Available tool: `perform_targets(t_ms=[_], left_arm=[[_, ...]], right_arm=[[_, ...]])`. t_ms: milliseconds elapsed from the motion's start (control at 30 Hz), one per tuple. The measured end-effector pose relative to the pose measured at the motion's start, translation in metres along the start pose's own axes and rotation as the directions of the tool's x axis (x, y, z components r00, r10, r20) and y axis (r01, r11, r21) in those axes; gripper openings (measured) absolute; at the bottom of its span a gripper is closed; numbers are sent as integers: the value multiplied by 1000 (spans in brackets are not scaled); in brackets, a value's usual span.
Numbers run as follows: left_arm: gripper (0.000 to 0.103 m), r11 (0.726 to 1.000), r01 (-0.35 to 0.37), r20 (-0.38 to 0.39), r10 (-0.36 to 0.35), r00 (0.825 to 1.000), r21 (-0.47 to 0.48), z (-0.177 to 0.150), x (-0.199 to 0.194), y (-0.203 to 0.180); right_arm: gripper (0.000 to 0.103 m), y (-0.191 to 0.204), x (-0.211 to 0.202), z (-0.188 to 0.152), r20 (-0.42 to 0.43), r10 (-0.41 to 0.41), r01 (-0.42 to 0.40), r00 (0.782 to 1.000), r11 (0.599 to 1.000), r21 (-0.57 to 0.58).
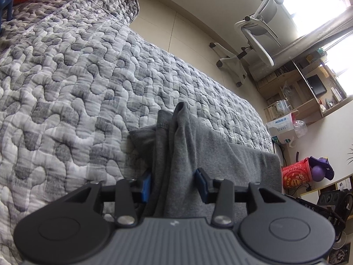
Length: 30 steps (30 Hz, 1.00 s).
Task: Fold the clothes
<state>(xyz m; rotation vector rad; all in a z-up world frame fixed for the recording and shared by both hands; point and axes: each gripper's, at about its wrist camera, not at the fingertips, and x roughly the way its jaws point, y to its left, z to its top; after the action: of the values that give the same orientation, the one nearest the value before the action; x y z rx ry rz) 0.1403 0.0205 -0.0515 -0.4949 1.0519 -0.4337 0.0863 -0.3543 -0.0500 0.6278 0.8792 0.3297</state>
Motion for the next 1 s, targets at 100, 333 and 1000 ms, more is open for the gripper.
perform_targets(t_ms=[100,333,1000], left_arm=[[41,1000,-5,-1,5,1000,9,1,0,-1],[42,1000,1,-15,-1,1000,-12,5,-3,4],[24,997,-49,5,48,999,67,1,-4,-23]], right_arm=[[28,3,3,-1,6,-4,5,1000,1000,-10],[27,14,1,0,18,-42,43,999,996,-73],[22,43,13,-8,55,-183,191,981,947,-259]])
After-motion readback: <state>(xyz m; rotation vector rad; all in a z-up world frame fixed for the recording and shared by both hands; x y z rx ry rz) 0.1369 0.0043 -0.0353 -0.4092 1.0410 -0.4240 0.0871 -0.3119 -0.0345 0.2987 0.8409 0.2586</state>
